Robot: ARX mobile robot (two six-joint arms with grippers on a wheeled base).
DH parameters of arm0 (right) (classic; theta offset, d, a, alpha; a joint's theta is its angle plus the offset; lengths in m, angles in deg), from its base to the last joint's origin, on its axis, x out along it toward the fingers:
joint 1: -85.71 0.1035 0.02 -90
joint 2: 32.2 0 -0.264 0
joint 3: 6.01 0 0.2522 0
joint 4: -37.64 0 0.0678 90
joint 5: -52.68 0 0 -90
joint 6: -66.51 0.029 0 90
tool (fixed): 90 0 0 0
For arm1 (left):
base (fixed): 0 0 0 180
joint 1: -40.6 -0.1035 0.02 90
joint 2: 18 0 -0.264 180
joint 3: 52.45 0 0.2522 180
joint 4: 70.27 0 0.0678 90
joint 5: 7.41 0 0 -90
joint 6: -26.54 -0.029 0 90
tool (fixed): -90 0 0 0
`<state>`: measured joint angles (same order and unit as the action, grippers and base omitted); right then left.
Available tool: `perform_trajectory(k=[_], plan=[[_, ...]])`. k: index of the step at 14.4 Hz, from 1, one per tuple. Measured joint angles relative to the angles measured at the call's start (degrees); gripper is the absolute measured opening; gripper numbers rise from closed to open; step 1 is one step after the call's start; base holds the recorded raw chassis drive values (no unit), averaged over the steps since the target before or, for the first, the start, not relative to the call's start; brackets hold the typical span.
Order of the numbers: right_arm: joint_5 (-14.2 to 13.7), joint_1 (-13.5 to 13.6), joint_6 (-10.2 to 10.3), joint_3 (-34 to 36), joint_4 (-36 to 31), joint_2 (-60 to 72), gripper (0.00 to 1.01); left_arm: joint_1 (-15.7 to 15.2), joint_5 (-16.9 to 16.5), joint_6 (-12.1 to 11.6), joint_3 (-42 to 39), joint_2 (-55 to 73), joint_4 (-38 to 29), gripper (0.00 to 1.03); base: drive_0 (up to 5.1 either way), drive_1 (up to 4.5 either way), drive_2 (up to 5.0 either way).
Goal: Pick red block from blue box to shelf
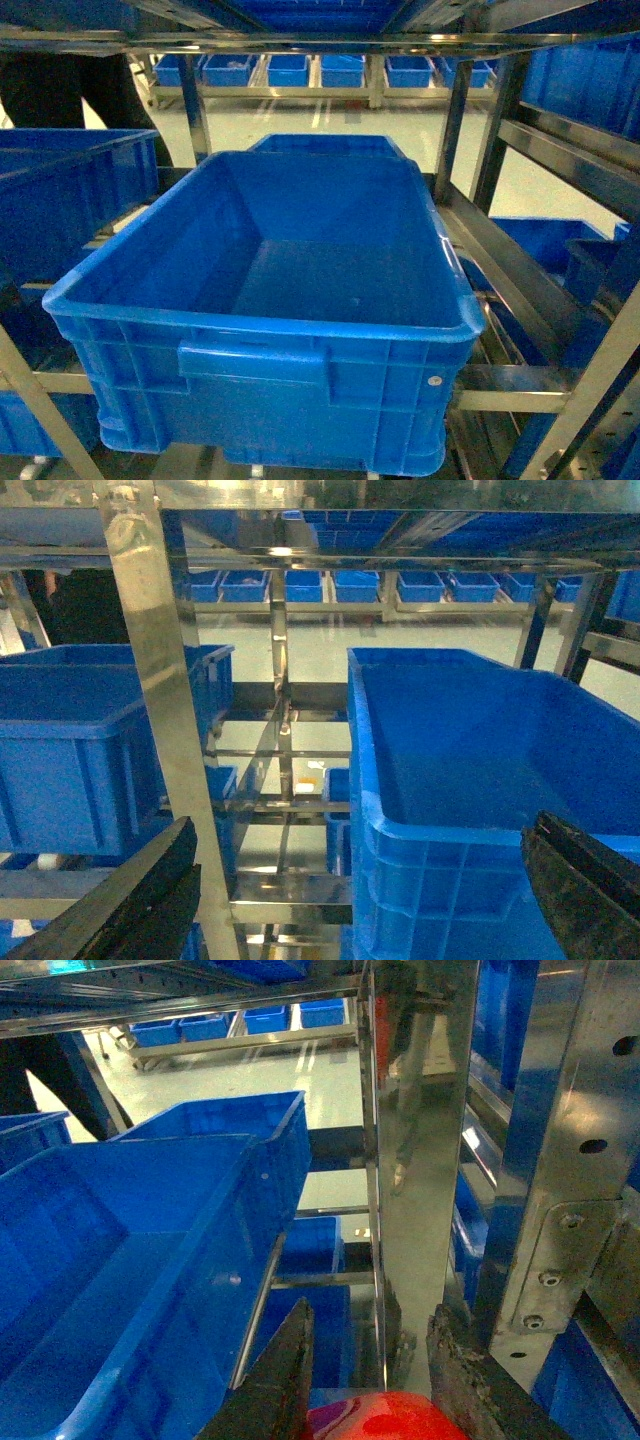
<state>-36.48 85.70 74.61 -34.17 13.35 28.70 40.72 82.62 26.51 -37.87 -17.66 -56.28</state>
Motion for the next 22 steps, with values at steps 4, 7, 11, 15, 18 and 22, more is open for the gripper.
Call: perform_trajectory(k=[4, 7, 11, 15, 18, 22], plan=[[0.00, 0.00, 0.00, 0.00, 0.00, 0.00, 0.28, 0.00, 0.00, 0.00, 0.00, 0.00, 0.00, 0.98, 0.0, 0.00, 0.0], [0.00, 0.00, 0.00, 0.00, 0.00, 0.00, 0.28, 0.00, 0.00, 0.00, 0.00, 0.00, 0.00, 0.98, 0.0, 0.00, 0.0], [0.00, 0.00, 0.00, 0.00, 0.00, 0.00, 0.28, 0.00, 0.00, 0.00, 0.00, 0.00, 0.00, 0.98, 0.0, 0.00, 0.0], [0.00, 0.00, 0.00, 0.00, 0.00, 0.00, 0.28, 0.00, 0.00, 0.00, 0.00, 0.00, 0.00, 0.98, 0.0, 0.00, 0.0], [0.00, 0.00, 0.00, 0.00, 0.00, 0.00, 0.28, 0.00, 0.00, 0.00, 0.00, 0.00, 0.00, 0.98, 0.0, 0.00, 0.0], [0.00, 0.00, 0.00, 0.00, -0.02, 0.00, 0.28, 0.00, 0.00, 0.00, 0.00, 0.00, 0.00, 0.98, 0.0, 0.00, 0.0]])
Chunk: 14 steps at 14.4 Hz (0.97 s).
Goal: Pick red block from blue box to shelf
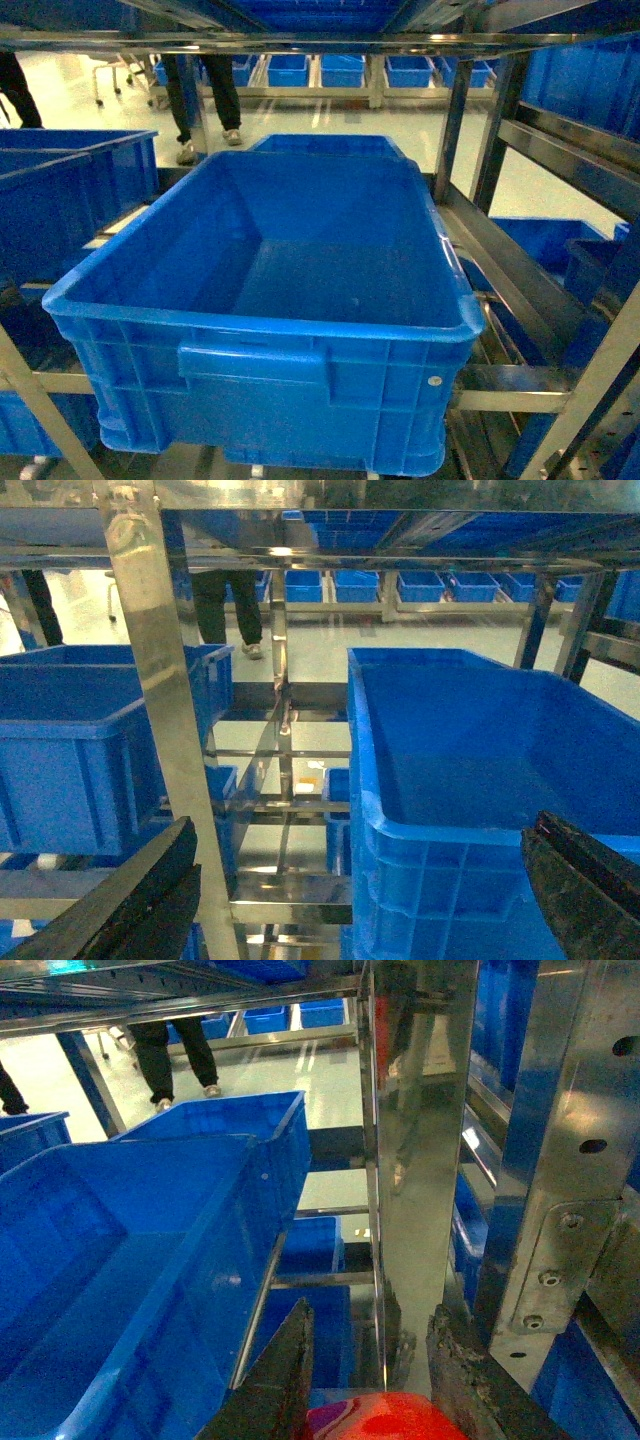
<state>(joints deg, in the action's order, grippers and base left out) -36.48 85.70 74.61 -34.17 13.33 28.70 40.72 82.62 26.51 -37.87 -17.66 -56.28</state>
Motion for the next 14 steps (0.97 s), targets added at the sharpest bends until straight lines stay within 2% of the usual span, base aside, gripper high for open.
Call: perform_trajectory(k=[14], plan=[[0.00, 0.00, 0.00, 0.00, 0.02, 0.00, 0.28, 0.00, 0.00, 0.00, 0.00, 0.00, 0.00, 0.98, 0.0, 0.00, 0.0]])
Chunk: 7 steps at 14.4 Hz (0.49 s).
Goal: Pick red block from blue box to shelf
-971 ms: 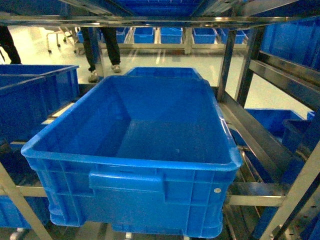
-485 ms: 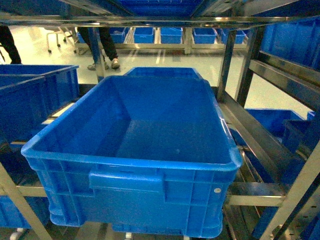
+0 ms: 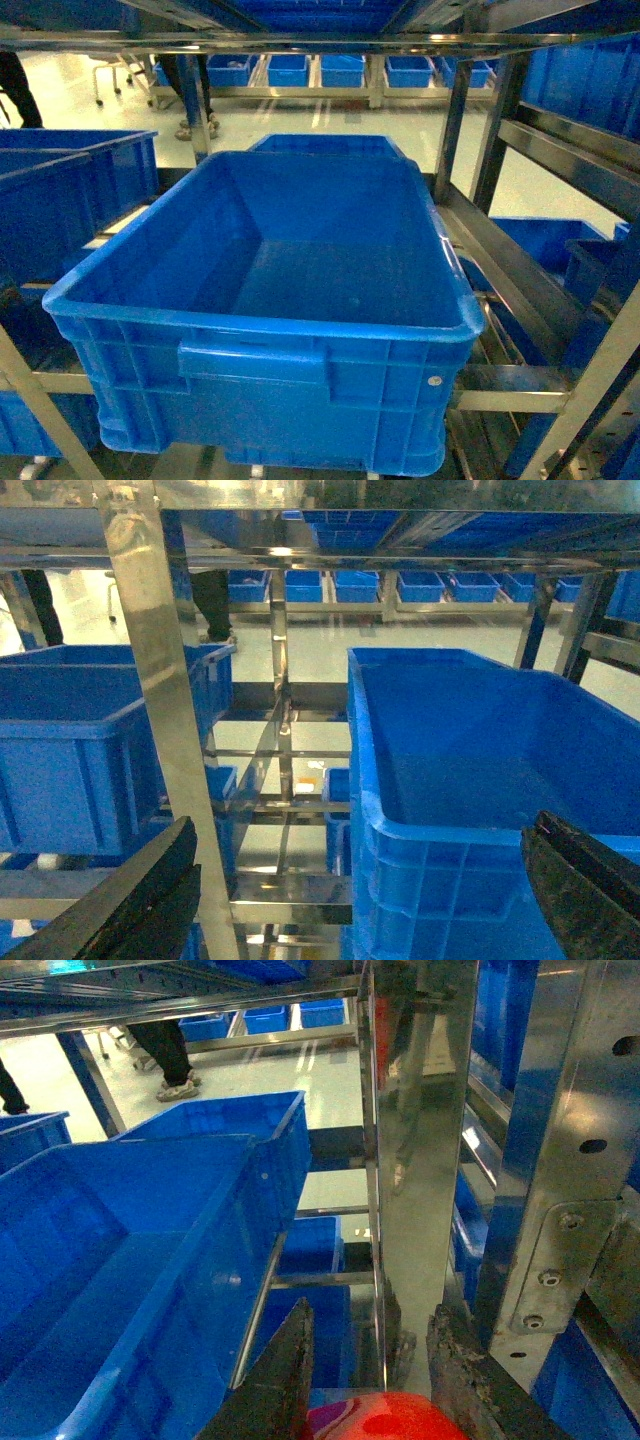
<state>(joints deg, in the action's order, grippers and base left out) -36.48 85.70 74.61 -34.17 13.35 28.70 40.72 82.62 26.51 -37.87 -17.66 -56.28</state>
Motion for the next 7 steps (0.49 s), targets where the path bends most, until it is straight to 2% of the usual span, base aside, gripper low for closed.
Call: perform_trajectory(k=[4, 5, 6, 7], plan=[[0.00, 0.00, 0.00, 0.00, 0.00, 0.00, 0.28, 0.00, 0.00, 0.00, 0.00, 0.00, 0.00, 0.98, 0.0, 0.00, 0.0], [0.33, -0.07, -0.22, -0.24, 1.70, -0.20, 0.28, 0.00, 0.00, 0.00, 0.00, 0.00, 0.00, 0.98, 0.0, 0.00, 0.0], [1.97, -0.07, -2.71, -1.49, 9.16, -1.46, 0.28, 0.00, 0.00, 0.00, 0.00, 0.00, 0.00, 0.98, 0.0, 0.00, 0.0], [2.19, -0.07, -4.22, -1.64, 11.26, -1.60, 0.28, 0.00, 0.00, 0.00, 0.00, 0.00, 0.00, 0.98, 0.0, 0.00, 0.0]])
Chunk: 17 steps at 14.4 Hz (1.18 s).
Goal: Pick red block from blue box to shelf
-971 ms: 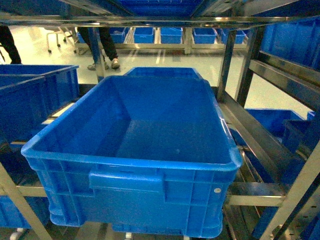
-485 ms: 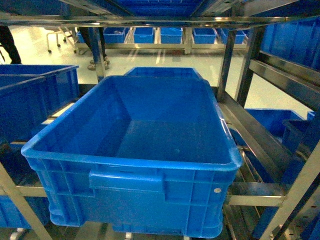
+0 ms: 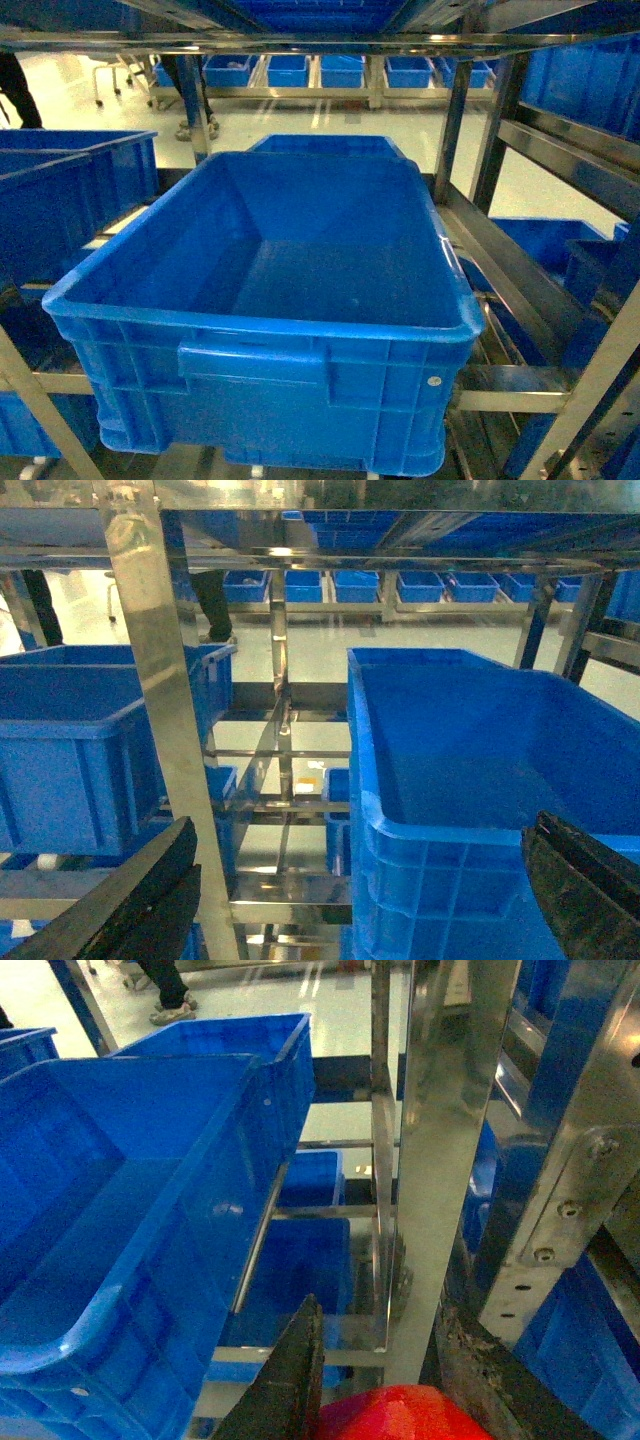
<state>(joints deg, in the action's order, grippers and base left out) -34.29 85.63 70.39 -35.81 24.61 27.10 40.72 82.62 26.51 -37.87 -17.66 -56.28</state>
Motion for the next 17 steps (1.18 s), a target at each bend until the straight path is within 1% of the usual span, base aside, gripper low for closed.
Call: perform_trajectory(k=[1, 4, 5, 6, 8, 11, 12, 13, 14, 15, 16, 17], plan=[[0.02, 0.00, -0.92, -0.02, -0.07, 0.00, 0.28, 0.00, 0.00, 0.00, 0.00, 0.00, 0.00, 0.98, 0.0, 0.00, 0.0], [0.33, 0.24, -1.18, -0.55, -0.13, 0.94, 0.28, 0.00, 0.00, 0.00, 0.00, 0.00, 0.00, 0.98, 0.0, 0.00, 0.0], [0.81, 1.51, -0.87, -1.64, 0.00, 2.60, 0.28, 0.00, 0.02, 0.00, 0.00, 0.00, 0.00, 0.98, 0.0, 0.00, 0.0], [2.01, 3.54, -0.22, -3.78, 0.07, 5.14, 0.28, 0.00, 0.00, 0.00, 0.00, 0.00, 0.00, 0.98, 0.0, 0.00, 0.0], [2.84, 7.87, 1.07, -10.54, -1.99, 12.09, 0.28, 0.00, 0.02, 0.00, 0.00, 0.00, 0.00, 0.98, 0.0, 0.00, 0.0], [5.84, 12.94, 3.76, -18.99, 0.13, 20.57, 0.28, 0.00, 0.00, 0.00, 0.00, 0.00, 0.00, 0.98, 0.0, 0.00, 0.0], [6.95, 14.40, 5.20, -21.09, 1.25, 22.60, 0.28, 0.00, 0.00, 0.00, 0.00, 0.00, 0.00, 0.98, 0.0, 0.00, 0.0], [8.33, 15.63, 6.03, -22.38, 1.90, 24.13, 0.28, 0.00, 0.00, 0.00, 0.00, 0.00, 0.02, 0.98, 0.0, 0.00, 0.0], [10.73, 16.94, 6.95, -23.43, 3.52, 25.64, 0.28, 0.00, 0.02, 0.00, 0.00, 0.00, 0.00, 0.98, 0.0, 0.00, 0.0], [12.90, 18.75, 8.37, -24.26, 4.20, 28.09, 0.28, 0.00, 0.00, 0.00, 0.00, 0.00, 0.00, 0.98, 0.0, 0.00, 0.0], [14.08, 20.44, 9.20, -25.97, 4.15, 31.23, 0.28, 0.00, 0.00, 0.00, 0.00, 0.00, 0.02, 0.98, 0.0, 0.00, 0.0], [13.94, 21.35, 9.18, -27.76, 3.93, 33.75, 0.28, 0.00, 0.00, 0.00, 0.00, 0.00, 0.02, 0.98, 0.0, 0.00, 0.0]])
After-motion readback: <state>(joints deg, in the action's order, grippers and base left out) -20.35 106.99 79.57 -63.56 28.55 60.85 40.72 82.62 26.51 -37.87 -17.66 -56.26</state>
